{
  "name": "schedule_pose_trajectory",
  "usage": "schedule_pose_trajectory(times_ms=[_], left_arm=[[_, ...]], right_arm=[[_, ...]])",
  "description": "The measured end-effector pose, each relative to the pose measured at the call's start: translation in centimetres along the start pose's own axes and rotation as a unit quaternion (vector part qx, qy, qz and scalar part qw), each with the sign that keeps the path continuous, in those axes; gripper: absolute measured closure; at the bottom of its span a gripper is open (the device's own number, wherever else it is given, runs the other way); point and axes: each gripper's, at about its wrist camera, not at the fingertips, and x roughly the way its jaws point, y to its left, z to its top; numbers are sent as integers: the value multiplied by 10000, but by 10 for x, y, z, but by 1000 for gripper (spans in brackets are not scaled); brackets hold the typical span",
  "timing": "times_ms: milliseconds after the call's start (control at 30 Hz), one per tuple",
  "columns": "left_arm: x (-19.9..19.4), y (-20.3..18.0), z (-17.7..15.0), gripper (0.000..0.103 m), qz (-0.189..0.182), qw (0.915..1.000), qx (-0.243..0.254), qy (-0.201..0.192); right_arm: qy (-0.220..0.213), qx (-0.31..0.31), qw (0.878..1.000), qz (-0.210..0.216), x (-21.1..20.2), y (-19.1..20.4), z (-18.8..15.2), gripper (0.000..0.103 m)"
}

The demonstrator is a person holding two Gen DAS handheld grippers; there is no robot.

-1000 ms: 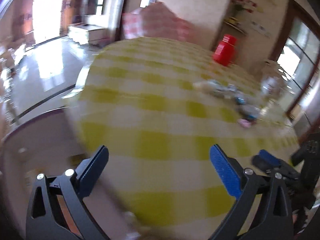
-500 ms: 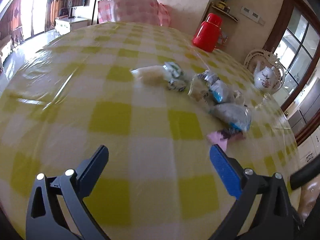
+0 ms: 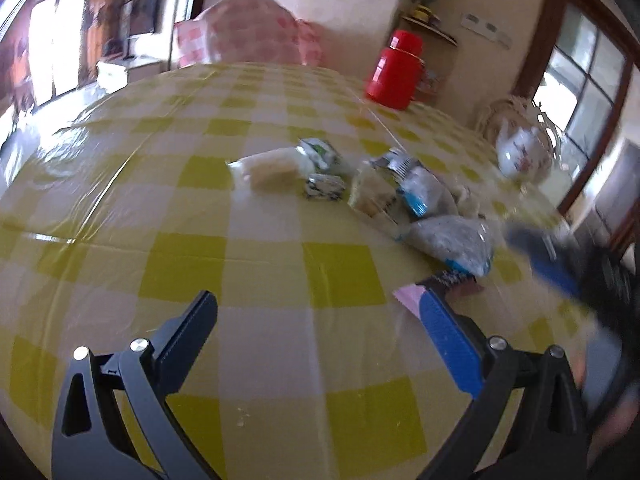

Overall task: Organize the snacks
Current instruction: 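Grasp the blue-trimmed clear snack bag with the right gripper, then grasp the pink chocolate bar with the left gripper while the right holds the blue-trimmed bag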

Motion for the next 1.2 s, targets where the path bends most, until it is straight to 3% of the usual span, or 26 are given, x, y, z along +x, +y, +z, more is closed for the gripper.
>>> schedule_pose_trajectory(times_ms=[167, 233, 300, 433, 567, 667, 767, 967, 1033, 1100, 1133, 1167, 1200], left_arm=[[2, 1, -1, 2, -95, 9999, 6, 84], [3, 2, -1, 2, -123, 9999, -20, 110], [4, 1, -1, 2, -139, 9998, -1, 140], [5, 0, -1, 2, -166, 9997, 46, 157], [3, 3, -2, 2, -232, 9996, -24, 138], [2, 3, -2, 2, -283, 9995, -24, 147], [2, 2, -3, 2, -367, 9992, 36, 182], [1, -22, -10, 2, -642, 9951, 675, 331], [3, -38, -13, 2, -831, 9902, 1011, 483], [5, -60, -12, 2, -939, 9789, 1724, 565], [4, -71, -11, 2, -942, 9695, 2209, 486], [4, -85, -12, 2, -933, 9526, 2872, 359], [3, -97, -14, 2, -940, 9300, 3549, 173]], right_arm=[[558, -708, 9959, -12, 55, 13, 27, 16], [871, -989, 9913, 8, 73, 18, 22, 14], [812, -1651, 9827, -204, 76, 32, 9, 15], [667, -2247, 9713, -405, 69, 46, -10, 33], [510, -2165, 9740, -441, 45, 41, -21, 40], [81, -1505, 9880, -341, 0, 17, -24, 40], [-182, -970, 9939, -482, -34, -11, -30, 42], [-213, -497, 9960, -717, -66, -47, -66, 42], [-116, -449, 9965, -697, -65, -50, -73, 42], [-143, -445, 9968, -642, -67, -50, -75, 42], [-149, -429, 9972, -596, -68, -51, -76, 42], [-140, -407, 9974, -577, -69, -51, -77, 42], [-128, -356, 9977, -560, -69, -54, -77, 42]])
